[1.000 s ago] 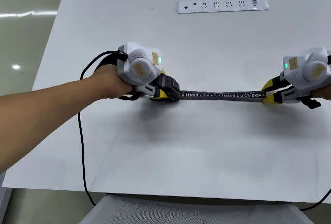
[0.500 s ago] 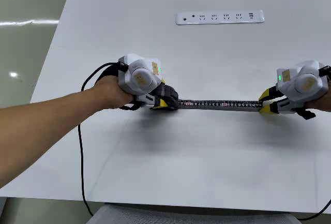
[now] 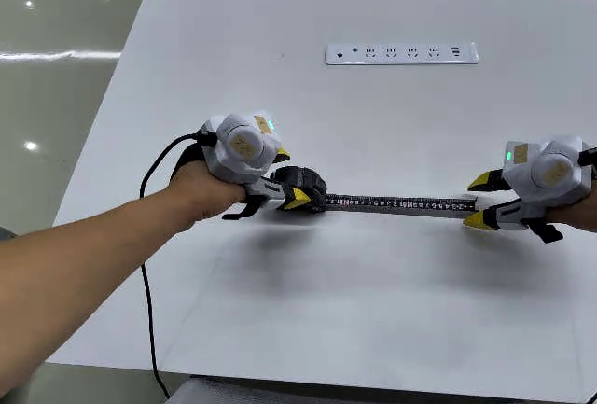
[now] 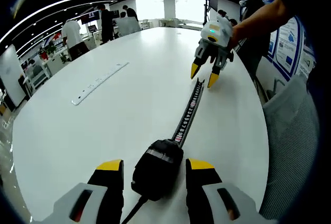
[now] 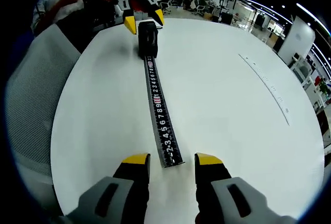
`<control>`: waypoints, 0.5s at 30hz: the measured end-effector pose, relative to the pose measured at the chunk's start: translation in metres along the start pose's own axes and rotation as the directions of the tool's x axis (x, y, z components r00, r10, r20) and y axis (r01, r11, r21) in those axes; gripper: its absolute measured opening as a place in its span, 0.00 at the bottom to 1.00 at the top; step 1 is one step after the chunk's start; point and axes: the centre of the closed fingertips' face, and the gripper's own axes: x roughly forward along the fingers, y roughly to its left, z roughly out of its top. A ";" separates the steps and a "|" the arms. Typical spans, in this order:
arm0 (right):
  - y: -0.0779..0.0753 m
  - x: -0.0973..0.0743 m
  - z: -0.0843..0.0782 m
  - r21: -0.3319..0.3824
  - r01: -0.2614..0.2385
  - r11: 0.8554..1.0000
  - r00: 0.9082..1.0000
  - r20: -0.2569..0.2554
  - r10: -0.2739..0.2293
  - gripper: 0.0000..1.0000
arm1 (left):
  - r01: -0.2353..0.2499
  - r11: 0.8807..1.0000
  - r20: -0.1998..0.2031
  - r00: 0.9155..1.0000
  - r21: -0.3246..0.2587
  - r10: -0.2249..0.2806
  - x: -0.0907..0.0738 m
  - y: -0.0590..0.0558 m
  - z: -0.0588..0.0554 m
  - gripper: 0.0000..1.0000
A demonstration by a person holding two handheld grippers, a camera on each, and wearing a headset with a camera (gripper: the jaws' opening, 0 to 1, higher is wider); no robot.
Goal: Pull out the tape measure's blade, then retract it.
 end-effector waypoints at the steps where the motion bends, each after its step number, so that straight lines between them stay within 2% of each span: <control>1: 0.000 -0.003 0.000 0.043 0.020 0.999 1.000 0.010 -0.020 0.32 | -0.016 0.999 0.013 1.000 -0.032 0.017 -0.002 0.001 0.000 0.47; 2: 0.000 -0.005 0.003 0.068 0.031 0.997 0.999 0.034 -0.034 0.32 | -0.029 0.997 0.023 0.999 -0.068 0.030 -0.005 0.002 -0.001 0.48; 4: -0.001 -0.009 0.003 0.102 0.058 0.993 0.997 0.041 -0.063 0.34 | -0.037 0.990 0.037 0.998 -0.133 0.042 -0.008 0.001 -0.001 0.52; 5: 0.001 -0.011 0.003 0.148 0.068 0.987 0.996 0.049 -0.076 0.35 | -0.048 0.984 0.050 0.997 -0.169 0.057 -0.011 0.001 0.000 0.54; 7: 0.003 -0.015 0.005 0.190 0.084 0.978 0.992 0.072 -0.100 0.38 | -0.062 0.978 0.055 0.996 -0.200 0.074 -0.015 -0.001 -0.002 0.57; 10: 0.009 -0.020 0.005 0.240 0.100 0.966 0.989 0.081 -0.122 0.40 | -0.088 0.966 0.060 0.993 -0.244 0.105 -0.020 -0.004 -0.005 0.60; 11: 0.010 -0.021 0.005 0.252 0.106 0.962 0.988 0.082 -0.131 0.41 | -0.094 0.961 0.063 0.991 -0.261 0.114 -0.021 -0.005 -0.006 0.60; 13: 0.014 -0.024 0.007 0.300 0.116 0.947 0.983 0.102 -0.152 0.42 | -0.117 0.943 0.061 0.988 -0.312 0.143 -0.024 -0.005 -0.009 0.62; 15: 0.017 -0.028 0.008 0.342 0.132 0.930 0.978 0.107 -0.178 0.45 | -0.128 0.932 0.060 0.986 -0.340 0.157 -0.028 -0.008 -0.012 0.65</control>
